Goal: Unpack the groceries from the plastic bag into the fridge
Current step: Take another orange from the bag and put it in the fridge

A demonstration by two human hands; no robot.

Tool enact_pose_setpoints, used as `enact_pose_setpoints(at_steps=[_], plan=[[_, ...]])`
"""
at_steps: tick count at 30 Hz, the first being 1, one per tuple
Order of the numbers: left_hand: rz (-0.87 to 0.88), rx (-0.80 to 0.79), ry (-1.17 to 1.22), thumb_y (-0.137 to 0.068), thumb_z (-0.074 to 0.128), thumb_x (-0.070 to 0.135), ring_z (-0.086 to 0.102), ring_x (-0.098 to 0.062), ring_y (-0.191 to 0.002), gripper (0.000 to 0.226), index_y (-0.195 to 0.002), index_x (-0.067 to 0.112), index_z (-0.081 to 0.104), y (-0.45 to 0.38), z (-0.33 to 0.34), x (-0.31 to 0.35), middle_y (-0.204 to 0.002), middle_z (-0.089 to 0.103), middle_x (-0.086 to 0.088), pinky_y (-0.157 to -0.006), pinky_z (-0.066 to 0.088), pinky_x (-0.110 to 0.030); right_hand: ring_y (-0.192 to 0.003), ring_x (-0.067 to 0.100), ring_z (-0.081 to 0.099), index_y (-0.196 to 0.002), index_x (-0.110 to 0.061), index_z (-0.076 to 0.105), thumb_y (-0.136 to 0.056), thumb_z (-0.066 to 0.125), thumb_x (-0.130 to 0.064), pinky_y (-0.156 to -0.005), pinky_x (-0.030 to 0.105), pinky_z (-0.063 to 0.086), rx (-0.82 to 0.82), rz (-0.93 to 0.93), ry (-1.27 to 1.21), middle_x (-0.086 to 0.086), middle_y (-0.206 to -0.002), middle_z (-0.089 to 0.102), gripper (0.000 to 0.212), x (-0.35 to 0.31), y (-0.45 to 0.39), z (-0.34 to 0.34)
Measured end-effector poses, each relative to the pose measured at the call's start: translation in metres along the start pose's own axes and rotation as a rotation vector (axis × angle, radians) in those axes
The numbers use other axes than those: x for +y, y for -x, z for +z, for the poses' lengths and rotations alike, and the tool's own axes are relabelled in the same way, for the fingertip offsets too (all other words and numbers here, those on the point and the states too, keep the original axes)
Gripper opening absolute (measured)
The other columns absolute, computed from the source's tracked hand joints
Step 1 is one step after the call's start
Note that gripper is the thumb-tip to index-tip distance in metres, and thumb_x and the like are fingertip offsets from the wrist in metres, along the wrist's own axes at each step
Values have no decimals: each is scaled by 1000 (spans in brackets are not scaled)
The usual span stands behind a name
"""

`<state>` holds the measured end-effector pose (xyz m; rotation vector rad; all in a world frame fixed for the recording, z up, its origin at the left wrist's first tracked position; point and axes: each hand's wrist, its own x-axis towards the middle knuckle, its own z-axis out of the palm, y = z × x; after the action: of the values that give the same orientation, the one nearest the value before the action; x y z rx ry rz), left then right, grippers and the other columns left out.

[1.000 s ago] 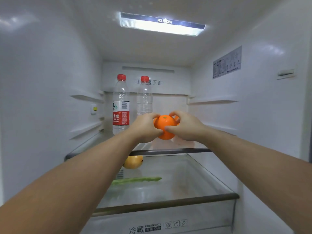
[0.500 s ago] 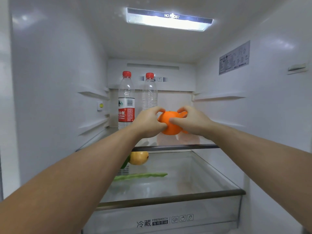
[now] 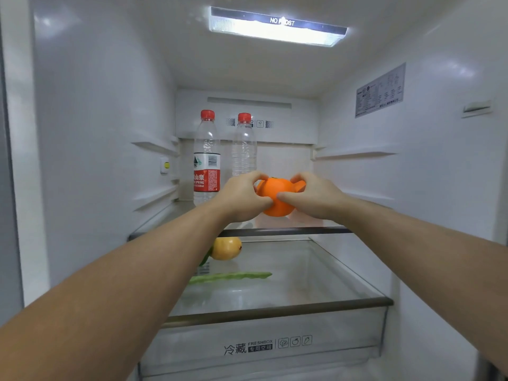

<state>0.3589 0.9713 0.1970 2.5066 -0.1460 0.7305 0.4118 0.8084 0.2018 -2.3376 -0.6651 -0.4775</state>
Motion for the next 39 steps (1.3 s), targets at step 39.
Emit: enact_pose_setpoints(at_steps=[39], plan=[[326,-296,-29,-87,61,38,37,-20,-134,64,-145,32,35,268,48,158,-147,38,4,-107,38,-38,-123,21,48,-143,-28,32,-90,54,-50,-99,37,44,41,224,433,3,-142,41,61,-7,385,-136]])
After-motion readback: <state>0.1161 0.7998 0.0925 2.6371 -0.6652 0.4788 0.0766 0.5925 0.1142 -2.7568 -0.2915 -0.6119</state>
